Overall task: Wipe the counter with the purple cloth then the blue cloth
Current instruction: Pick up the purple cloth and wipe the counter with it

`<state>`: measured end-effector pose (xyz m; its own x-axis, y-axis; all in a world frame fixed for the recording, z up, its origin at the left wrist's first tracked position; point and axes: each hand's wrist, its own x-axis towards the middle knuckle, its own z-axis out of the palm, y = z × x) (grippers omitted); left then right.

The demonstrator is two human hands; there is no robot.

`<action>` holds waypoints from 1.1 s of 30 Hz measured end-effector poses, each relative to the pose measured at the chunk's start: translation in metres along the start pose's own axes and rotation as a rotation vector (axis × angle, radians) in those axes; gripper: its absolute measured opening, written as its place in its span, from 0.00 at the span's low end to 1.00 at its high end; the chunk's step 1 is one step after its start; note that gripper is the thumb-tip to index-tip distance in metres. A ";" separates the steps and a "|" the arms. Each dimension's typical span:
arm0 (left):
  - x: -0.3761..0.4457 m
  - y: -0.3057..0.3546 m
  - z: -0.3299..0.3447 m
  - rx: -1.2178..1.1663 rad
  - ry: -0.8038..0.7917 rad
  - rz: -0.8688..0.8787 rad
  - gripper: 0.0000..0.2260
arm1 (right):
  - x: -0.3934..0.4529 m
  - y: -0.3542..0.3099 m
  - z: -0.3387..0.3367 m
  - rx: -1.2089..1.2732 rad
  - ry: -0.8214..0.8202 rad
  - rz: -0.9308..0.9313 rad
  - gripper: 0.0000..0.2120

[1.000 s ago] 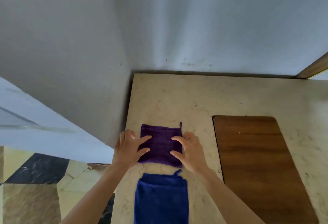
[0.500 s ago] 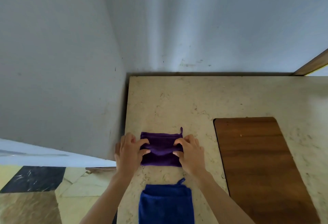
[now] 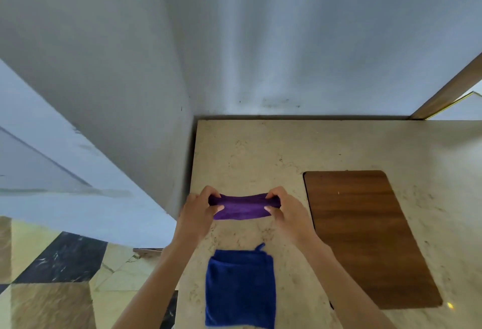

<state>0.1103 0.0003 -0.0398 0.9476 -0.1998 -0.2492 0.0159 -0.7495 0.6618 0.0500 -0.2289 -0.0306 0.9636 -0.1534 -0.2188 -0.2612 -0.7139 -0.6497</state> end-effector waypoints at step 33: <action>-0.369 0.455 0.219 -0.169 0.183 0.574 0.10 | -0.438 0.233 -0.378 0.219 0.736 -0.067 0.09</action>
<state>-0.3020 -0.4050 0.1981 0.8589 -0.4187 0.2949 -0.4762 -0.4411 0.7607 -0.4115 -0.5863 0.1885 0.7473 -0.5841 0.3167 -0.1324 -0.5980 -0.7905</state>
